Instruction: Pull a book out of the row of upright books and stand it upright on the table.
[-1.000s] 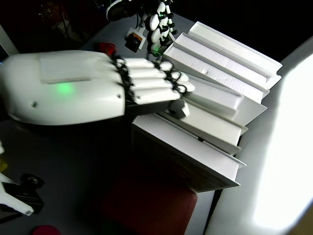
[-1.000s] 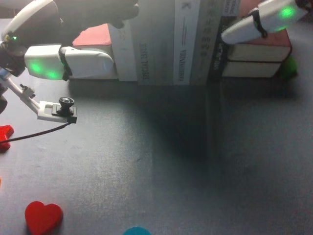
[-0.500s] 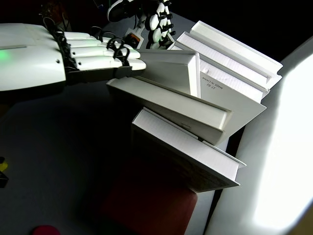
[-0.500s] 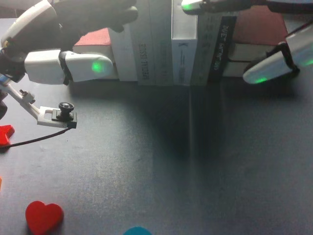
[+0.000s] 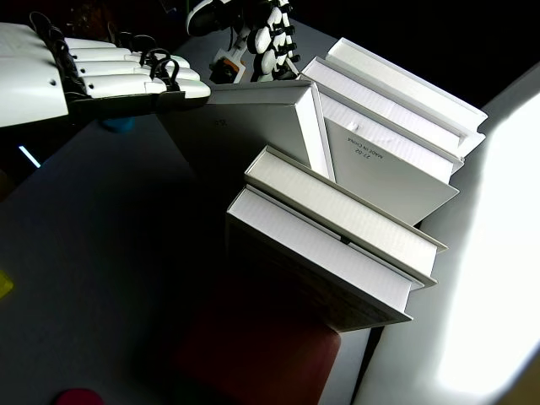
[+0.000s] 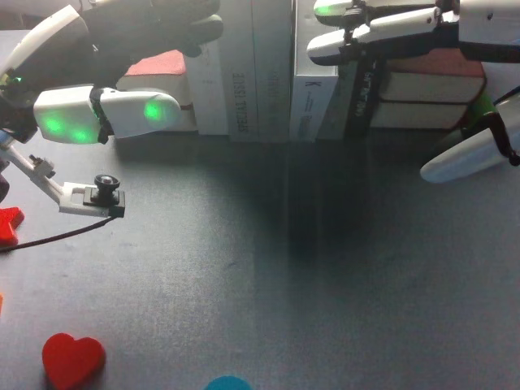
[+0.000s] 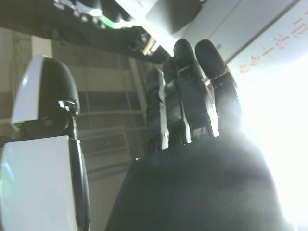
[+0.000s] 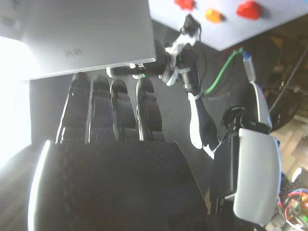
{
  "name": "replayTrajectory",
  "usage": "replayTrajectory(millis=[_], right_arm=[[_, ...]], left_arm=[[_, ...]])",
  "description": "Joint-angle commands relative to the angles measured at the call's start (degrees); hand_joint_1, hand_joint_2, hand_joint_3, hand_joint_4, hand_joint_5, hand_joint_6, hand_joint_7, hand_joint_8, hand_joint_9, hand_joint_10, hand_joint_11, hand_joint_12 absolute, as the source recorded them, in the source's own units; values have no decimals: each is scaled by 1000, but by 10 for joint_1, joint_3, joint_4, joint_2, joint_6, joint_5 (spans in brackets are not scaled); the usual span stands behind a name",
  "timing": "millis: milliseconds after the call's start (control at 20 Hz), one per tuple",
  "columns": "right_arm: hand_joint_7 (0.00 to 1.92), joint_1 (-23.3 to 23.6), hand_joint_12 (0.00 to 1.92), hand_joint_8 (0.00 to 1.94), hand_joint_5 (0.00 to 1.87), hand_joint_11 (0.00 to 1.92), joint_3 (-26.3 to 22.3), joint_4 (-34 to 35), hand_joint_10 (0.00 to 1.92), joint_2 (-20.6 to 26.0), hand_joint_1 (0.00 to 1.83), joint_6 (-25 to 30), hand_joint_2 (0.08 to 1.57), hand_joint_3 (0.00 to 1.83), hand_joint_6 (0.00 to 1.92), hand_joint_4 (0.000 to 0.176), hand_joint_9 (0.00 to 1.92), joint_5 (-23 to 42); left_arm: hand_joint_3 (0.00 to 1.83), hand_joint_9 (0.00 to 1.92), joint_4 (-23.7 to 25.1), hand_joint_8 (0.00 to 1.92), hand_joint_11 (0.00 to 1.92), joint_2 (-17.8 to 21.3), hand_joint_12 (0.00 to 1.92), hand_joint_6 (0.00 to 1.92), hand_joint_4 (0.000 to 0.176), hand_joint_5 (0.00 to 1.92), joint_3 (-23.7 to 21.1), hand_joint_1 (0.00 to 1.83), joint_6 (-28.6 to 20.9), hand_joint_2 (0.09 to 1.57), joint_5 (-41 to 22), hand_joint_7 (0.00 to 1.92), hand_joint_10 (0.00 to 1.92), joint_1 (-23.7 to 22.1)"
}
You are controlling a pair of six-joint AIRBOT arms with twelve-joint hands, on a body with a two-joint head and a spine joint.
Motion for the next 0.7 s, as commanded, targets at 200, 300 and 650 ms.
replayTrajectory(millis=[200, 300, 650], right_arm=[[0, 36, 0, 0, 193, 0, -4, 56, 0, 8, 620, -18, 1006, 12, 16, 107, 0, 17], [0, 79, 0, 0, 201, 0, -11, 21, 0, 9, 712, -11, 1019, 15, 17, 92, 0, 19], [0, 205, 0, 0, 124, 0, -9, -184, 0, -11, 805, 89, 900, 0, 16, 85, 0, 22]], left_arm=[[11, 494, -35, 8, 0, -4, 1435, 22, 0, 416, -3, 1016, -5, 1010, -64, 439, 6, -2], [9, 502, -34, 8, 0, -4, 1467, 23, 4, 426, -2, 1018, -5, 1010, -65, 444, 9, -2], [0, 484, -19, 2, 0, -8, 1424, 1, 0, 399, 2, 1009, -5, 959, -57, 469, 0, -15]])
